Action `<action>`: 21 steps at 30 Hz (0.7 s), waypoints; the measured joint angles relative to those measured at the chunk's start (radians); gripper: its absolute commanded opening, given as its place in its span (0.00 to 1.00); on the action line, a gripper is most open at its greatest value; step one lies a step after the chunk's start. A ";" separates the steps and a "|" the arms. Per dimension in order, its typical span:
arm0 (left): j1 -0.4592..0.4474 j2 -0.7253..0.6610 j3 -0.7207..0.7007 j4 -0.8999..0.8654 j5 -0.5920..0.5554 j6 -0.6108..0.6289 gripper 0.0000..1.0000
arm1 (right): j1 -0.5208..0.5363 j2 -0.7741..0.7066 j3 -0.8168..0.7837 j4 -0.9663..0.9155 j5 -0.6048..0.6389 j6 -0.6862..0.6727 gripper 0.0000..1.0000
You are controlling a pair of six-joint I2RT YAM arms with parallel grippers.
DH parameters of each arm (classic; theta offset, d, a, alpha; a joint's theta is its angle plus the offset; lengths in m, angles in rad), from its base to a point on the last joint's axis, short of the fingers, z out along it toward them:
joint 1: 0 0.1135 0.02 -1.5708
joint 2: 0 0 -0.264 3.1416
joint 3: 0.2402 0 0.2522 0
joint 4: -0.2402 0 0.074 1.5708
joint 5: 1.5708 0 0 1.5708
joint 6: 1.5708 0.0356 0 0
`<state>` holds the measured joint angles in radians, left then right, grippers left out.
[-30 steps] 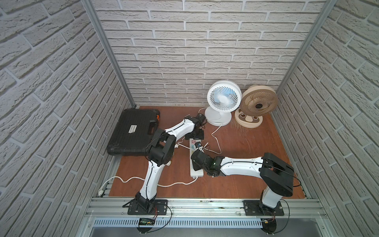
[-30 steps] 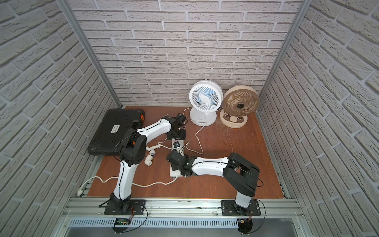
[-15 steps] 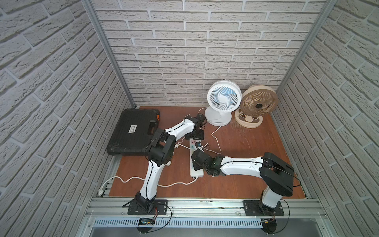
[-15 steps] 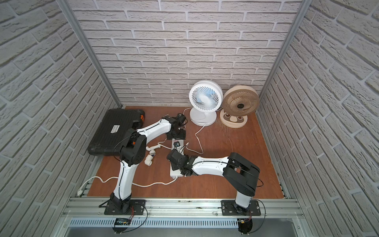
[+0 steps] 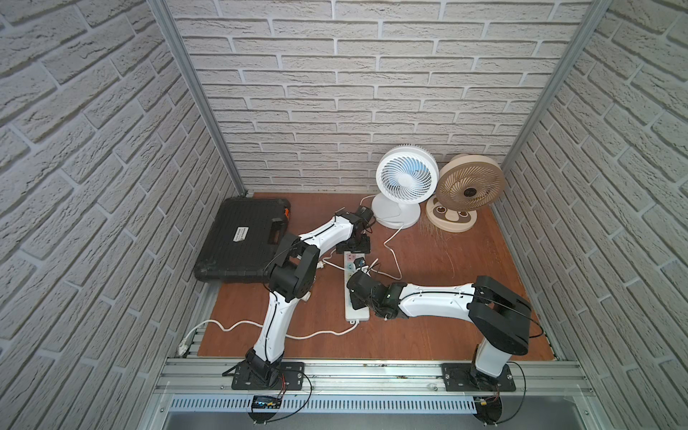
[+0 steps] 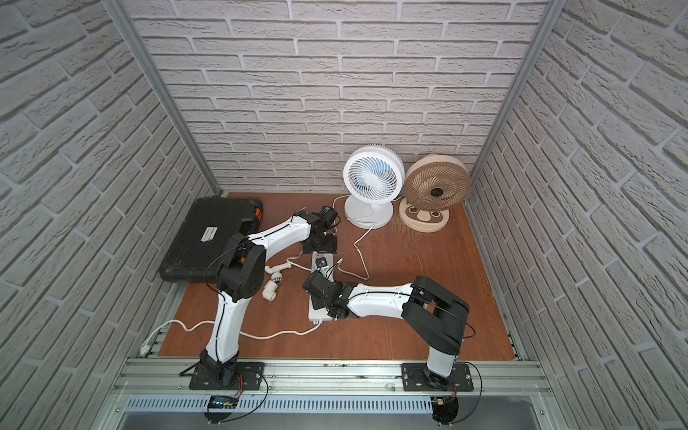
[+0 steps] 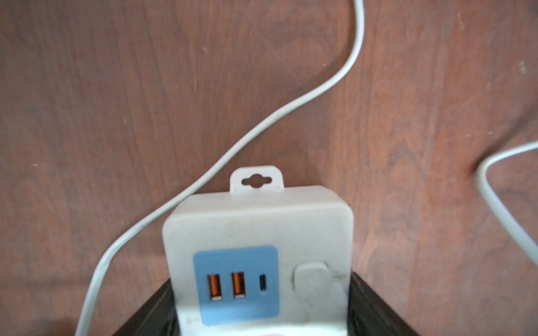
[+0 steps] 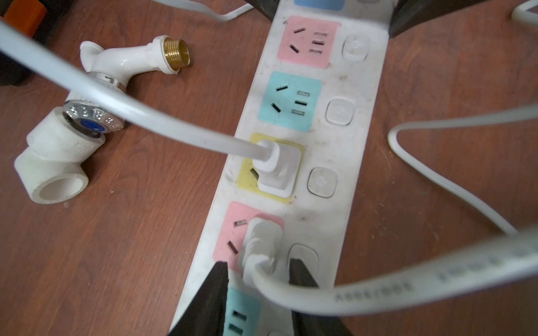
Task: Unplug the desk fan from the power strip
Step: Remove the plug from the socket.
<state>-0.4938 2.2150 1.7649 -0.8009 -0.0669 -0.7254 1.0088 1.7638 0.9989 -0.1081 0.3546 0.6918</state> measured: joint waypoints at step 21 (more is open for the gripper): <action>0.000 -0.004 -0.008 0.007 0.000 0.003 0.00 | -0.011 0.034 0.051 -0.010 0.024 -0.036 0.15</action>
<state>-0.4942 2.2112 1.7573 -0.7937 -0.0669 -0.7219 0.9977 1.7977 1.0500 -0.1181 0.3782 0.6556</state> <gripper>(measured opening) 0.832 0.193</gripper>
